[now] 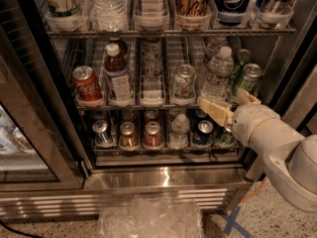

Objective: Pick water bottle from middle shelf of fridge

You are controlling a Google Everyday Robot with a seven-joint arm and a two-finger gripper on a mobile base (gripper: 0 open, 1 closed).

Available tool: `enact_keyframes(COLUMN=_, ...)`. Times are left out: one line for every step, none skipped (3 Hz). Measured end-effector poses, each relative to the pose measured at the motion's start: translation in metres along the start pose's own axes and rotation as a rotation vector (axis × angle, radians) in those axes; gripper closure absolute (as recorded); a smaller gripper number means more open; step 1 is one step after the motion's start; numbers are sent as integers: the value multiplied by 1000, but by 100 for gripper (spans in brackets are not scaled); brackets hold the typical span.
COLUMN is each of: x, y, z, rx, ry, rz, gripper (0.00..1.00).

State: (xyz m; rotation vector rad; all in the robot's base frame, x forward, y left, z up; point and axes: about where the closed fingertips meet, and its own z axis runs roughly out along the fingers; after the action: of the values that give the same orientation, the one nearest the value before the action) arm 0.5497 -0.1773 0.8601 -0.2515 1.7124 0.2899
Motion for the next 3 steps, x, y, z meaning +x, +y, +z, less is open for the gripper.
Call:
enact_keyframes(x=-3, y=-2, z=17, rx=35, ry=-28, rz=4, gripper=18)
enact_keyframes(x=-3, y=-2, z=17, rx=34, ry=-28, rz=4, gripper=20)
enact_keyframes(x=-3, y=-2, z=17, rx=34, ry=-29, rz=4, gripper=22)
